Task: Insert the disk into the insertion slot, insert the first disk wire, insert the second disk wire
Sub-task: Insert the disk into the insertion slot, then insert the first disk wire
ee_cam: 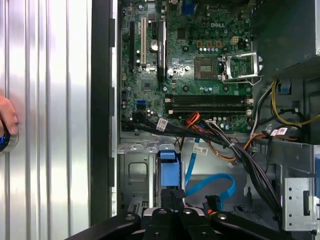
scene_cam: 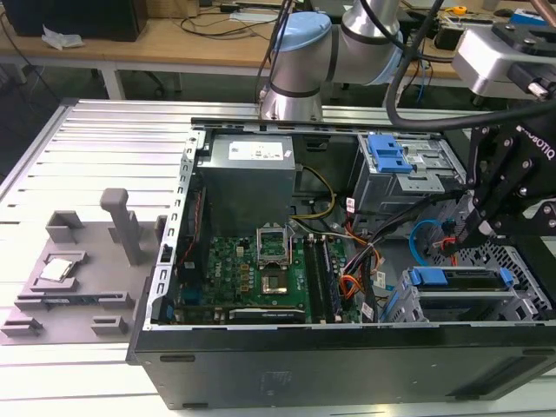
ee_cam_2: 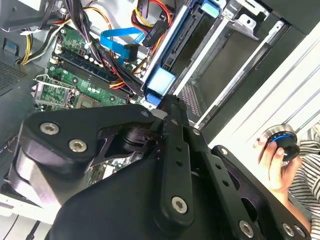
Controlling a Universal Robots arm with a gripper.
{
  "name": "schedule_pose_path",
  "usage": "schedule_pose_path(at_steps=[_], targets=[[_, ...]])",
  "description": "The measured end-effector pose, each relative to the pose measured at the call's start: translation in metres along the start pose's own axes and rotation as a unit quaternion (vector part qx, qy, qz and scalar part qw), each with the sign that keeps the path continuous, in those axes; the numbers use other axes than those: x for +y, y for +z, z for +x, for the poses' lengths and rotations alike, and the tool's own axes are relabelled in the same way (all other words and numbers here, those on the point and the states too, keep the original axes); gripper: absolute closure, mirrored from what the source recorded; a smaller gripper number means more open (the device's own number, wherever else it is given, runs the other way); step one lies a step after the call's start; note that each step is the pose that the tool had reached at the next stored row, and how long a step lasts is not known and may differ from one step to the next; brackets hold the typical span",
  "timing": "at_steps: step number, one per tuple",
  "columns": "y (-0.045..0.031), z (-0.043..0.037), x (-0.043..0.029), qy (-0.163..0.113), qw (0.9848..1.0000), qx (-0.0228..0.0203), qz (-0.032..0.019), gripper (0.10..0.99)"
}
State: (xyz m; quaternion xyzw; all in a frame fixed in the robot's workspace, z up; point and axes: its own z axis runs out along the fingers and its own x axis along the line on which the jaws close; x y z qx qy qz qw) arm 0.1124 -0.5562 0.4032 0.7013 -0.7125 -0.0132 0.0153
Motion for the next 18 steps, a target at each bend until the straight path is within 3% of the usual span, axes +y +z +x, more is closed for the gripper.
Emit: schedule_pose_path(at_steps=[8,18], targets=[[0.0093,-0.0004,-0.0209,0.000,1.0000,0.0001,-0.0042,0.980],[0.0093,-0.0006,-0.0233,0.000,1.0000,0.0001,-0.0042,0.980]])
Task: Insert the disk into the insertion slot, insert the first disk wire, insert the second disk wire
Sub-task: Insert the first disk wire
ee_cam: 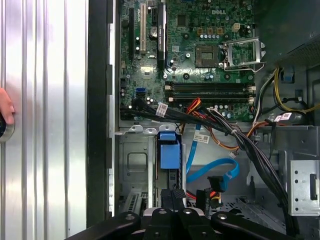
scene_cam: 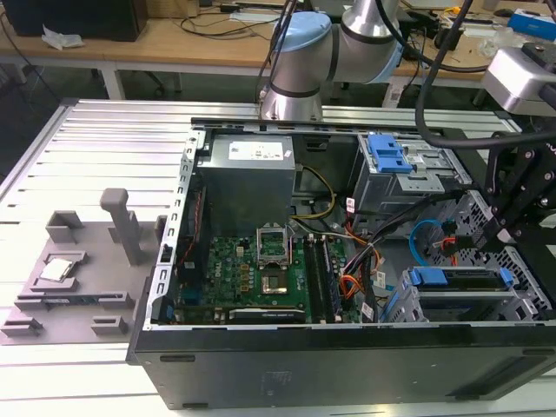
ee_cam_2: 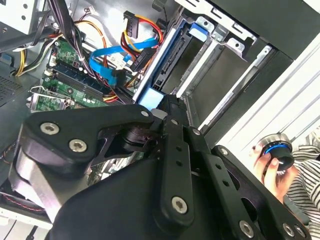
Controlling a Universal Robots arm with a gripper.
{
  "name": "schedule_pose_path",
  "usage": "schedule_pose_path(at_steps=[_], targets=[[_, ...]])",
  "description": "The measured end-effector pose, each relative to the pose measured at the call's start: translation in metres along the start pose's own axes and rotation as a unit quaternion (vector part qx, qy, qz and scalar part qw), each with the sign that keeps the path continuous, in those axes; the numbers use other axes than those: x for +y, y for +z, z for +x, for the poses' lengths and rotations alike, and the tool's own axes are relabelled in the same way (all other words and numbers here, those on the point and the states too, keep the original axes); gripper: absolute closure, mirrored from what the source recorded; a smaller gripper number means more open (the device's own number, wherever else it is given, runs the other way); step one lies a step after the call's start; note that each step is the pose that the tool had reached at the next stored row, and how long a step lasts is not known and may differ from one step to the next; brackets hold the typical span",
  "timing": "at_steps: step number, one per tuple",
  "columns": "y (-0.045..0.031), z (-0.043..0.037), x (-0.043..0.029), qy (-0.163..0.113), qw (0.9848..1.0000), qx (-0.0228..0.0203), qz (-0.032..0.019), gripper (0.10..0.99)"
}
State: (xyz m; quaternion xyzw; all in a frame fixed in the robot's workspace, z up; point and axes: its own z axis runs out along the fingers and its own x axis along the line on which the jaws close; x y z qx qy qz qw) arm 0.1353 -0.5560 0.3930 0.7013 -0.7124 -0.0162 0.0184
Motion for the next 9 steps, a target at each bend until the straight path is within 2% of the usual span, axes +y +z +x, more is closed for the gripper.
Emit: schedule_pose_path(at_steps=[9], targets=[[-0.0001,-0.0067,-0.0028,0.000,1.0000,0.0000,0.0000,0.980]])
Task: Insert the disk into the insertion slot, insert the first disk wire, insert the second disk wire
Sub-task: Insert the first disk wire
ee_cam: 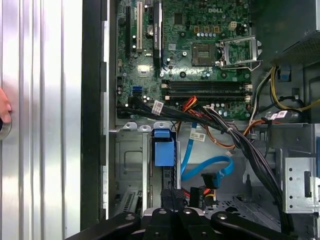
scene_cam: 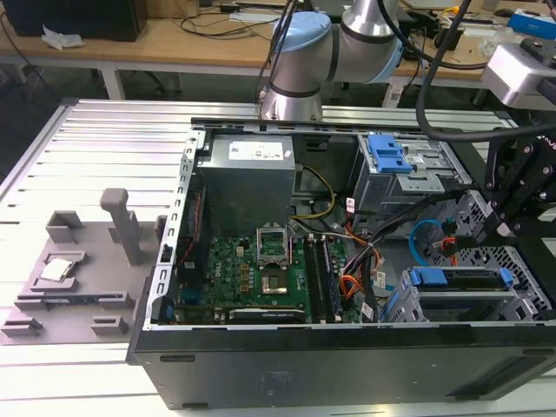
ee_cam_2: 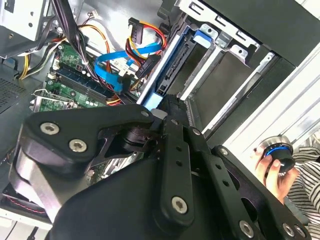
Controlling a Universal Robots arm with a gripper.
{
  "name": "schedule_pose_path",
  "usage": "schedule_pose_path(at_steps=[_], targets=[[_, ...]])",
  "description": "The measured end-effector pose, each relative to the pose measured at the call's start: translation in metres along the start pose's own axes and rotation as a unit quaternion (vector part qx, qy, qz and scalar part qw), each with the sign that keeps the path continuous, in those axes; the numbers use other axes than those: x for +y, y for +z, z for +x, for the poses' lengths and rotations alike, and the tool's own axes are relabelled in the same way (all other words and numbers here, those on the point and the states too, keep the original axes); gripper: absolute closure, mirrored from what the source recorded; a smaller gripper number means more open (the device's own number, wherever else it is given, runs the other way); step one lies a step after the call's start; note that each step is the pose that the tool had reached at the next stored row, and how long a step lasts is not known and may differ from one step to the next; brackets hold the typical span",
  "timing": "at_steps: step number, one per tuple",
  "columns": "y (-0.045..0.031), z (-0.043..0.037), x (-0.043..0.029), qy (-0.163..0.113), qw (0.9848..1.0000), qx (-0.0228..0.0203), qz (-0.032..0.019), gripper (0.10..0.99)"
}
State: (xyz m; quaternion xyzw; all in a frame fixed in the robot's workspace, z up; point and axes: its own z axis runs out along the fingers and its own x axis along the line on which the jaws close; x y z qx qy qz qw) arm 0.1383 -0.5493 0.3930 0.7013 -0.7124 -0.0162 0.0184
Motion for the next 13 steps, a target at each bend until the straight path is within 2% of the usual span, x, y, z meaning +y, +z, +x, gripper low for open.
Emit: schedule_pose_path(at_steps=[13], targets=[[0.0023,-0.0095,-0.0093,0.000,1.0000,0.0000,0.0000,0.980]])
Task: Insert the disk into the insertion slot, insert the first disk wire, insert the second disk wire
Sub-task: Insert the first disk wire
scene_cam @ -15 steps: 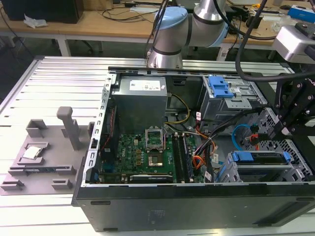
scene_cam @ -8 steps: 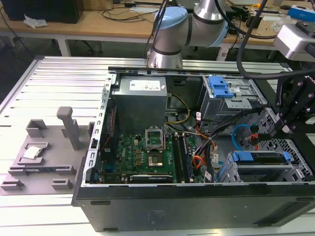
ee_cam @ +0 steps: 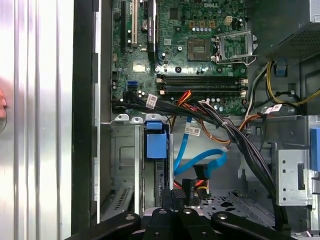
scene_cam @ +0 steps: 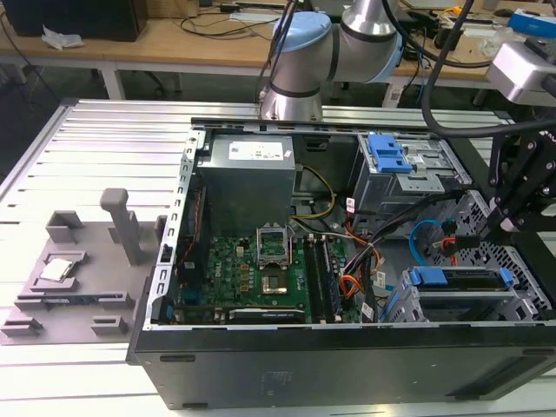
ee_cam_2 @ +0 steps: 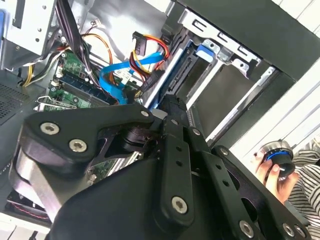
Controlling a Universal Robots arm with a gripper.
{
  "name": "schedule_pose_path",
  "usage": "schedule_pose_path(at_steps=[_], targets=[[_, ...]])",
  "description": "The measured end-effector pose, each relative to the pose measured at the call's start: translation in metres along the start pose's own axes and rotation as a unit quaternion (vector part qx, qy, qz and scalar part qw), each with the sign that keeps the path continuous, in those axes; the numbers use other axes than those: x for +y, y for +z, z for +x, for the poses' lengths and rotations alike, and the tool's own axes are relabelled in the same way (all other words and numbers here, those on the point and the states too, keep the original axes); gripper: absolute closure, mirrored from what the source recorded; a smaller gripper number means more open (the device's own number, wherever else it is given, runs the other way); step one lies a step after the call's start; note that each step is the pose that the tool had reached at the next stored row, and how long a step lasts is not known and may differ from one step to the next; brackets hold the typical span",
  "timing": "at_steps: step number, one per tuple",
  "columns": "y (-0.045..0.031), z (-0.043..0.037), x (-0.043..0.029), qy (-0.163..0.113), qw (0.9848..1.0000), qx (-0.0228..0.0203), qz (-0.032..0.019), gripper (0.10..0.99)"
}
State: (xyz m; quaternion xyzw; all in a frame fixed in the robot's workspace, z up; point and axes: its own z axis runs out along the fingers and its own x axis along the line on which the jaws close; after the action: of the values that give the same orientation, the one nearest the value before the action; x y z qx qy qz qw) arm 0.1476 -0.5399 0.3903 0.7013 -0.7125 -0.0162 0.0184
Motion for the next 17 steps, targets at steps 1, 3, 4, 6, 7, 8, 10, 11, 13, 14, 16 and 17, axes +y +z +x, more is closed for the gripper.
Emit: schedule_pose_path(at_steps=[1,3,4,6,7,8,10,11,13,14,16,17], targets=[[0.0006,-0.0023,-0.0010,0.000,1.0000,0.0000,0.0000,0.980],[0.0014,-0.0053,-0.0021,0.000,1.0000,0.0000,0.0000,0.980],[0.0020,-0.0077,-0.0027,0.000,1.0000,0.0000,0.0000,0.980],[0.0038,-0.0131,-0.0041,0.000,1.0000,0.0000,0.0000,0.980],[0.0060,-0.0141,-0.0046,0.000,1.0000,-0.0001,0.0000,0.980],[0.0070,-0.0141,-0.0047,0.000,1.0000,0.0000,0.0000,0.980],[0.0082,-0.0143,-0.0049,0.000,1.0000,0.0001,0.0000,0.980],[0.0084,-0.0142,-0.0049,0.000,1.0000,0.0001,0.0000,0.980],[0.0086,-0.0142,-0.0049,0.000,1.0000,0.0001,0.0000,0.980],[0.0087,-0.0142,-0.0049,0.000,1.0000,0.0001,0.0000,0.973],[0.0088,-0.0142,-0.0049,0.000,1.0000,0.0000,0.0000,0.851],[0.0090,-0.0143,-0.0049,0.000,1.0000,0.0000,-0.0001,0.851]])
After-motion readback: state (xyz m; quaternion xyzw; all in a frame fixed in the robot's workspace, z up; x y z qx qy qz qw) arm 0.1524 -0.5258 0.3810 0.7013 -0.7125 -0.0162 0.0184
